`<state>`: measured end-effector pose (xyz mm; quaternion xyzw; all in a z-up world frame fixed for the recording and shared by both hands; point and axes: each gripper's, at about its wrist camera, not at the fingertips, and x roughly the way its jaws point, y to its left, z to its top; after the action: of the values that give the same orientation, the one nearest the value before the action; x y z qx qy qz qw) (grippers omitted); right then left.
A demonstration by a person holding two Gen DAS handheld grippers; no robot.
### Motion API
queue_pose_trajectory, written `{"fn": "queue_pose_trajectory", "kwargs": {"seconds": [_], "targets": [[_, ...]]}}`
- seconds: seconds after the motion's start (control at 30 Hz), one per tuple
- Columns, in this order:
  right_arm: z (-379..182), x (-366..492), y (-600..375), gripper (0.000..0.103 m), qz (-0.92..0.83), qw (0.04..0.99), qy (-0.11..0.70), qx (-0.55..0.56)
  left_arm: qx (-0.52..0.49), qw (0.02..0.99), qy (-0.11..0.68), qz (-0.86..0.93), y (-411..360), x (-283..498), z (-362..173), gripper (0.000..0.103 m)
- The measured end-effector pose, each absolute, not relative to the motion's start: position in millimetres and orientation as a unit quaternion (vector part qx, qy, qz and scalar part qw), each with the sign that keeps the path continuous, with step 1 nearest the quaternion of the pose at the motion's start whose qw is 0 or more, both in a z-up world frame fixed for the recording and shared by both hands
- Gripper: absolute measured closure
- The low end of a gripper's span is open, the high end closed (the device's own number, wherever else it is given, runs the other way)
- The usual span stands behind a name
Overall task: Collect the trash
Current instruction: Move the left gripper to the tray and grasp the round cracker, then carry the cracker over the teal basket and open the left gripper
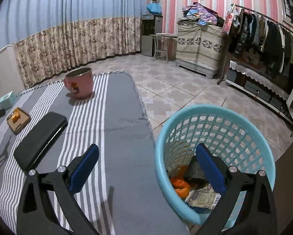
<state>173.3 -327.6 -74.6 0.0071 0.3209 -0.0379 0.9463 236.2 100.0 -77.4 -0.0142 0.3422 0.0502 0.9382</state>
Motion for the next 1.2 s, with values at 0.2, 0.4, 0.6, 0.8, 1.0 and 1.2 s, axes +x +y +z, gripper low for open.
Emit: {"fn": "queue_pose_trajectory", "kwargs": {"seconds": [0.2, 0.4, 0.6, 0.8, 1.0, 1.2], "targets": [[-70.8, 182.5, -338.1, 0.006, -0.054, 0.944, 0.327, 0.008, -0.021, 0.92, 0.389, 0.032, 104.1, 272.1, -101.7, 0.028], [-65.2, 183.6, -354.6, 0.006, -0.063, 0.944, 0.324, 0.018, -0.015, 0.91, 0.414, 0.019, 96.3, 292.3, -116.6, 0.063], [-53.7, 176.6, -369.3, 0.006, -0.077, 0.949, 0.306, 0.02, -0.003, 0.917, 0.399, 0.02, 85.5, 285.9, -107.4, 0.084], [-38.2, 165.7, -399.9, 0.006, -0.094, 0.952, 0.288, 0.052, 0.018, 0.927, 0.375, 0.005, 51.9, 267.0, -81.5, 0.087], [-28.8, 151.1, -432.6, 0.006, -0.135, 0.948, 0.284, 0.041, 0.035, 0.942, 0.329, -0.059, -37.0, 244.5, -38.0, 0.087], [-24.4, 136.5, -472.4, 0.006, -0.187, 0.936, 0.299, 0.017, 0.038, 0.938, 0.301, -0.165, -157.0, 219.3, -20.7, 0.087]]}}
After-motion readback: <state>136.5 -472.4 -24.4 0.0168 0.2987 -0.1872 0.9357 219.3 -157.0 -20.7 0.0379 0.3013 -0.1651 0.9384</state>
